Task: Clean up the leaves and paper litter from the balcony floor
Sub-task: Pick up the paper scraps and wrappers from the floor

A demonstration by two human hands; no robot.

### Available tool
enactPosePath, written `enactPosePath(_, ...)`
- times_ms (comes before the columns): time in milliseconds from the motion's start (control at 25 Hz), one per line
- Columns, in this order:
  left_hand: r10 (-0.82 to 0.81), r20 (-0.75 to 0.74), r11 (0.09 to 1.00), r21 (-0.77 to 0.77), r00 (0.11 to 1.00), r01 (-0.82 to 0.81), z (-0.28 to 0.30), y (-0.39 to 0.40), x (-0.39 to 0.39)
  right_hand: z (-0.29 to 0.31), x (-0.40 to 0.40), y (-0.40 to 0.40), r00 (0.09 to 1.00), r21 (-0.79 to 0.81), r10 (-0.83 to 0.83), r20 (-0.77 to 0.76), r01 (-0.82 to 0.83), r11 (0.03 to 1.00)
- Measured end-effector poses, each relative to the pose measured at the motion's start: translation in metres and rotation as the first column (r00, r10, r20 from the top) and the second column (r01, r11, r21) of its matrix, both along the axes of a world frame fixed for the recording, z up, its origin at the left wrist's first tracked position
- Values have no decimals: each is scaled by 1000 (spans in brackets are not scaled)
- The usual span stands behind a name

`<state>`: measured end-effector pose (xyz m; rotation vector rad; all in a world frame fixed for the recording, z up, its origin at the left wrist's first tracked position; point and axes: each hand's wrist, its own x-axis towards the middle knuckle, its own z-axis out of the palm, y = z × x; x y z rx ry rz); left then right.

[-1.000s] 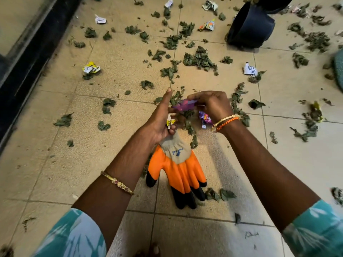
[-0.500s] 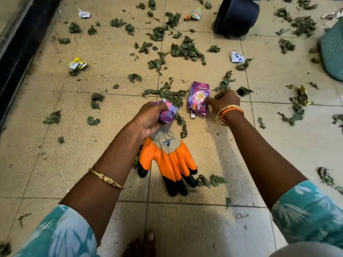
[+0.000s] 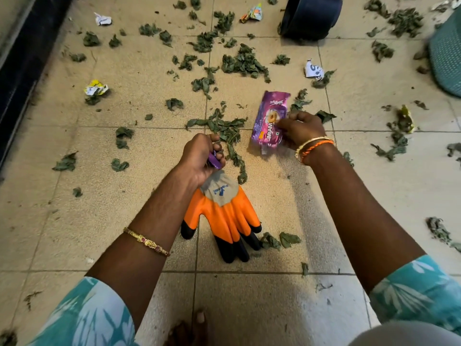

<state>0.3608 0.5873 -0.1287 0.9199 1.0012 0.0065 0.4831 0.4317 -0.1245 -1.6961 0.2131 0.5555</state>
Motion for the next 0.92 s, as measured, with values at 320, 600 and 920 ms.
enactPosePath(320,-154,43,970,-184,987,160,0,-9,15,-3,-8,-12,988,192,-141,57,128,973)
enactPosePath(600,-311,43,935,-165,949,314,-10,-19,48,-29,-10,-17,916,-82,19,401,15,997)
enactPosePath(920,-552,27,669,611,833,423,-4,-25,70,-11,-15,-23,933,23,44,357,-56,998)
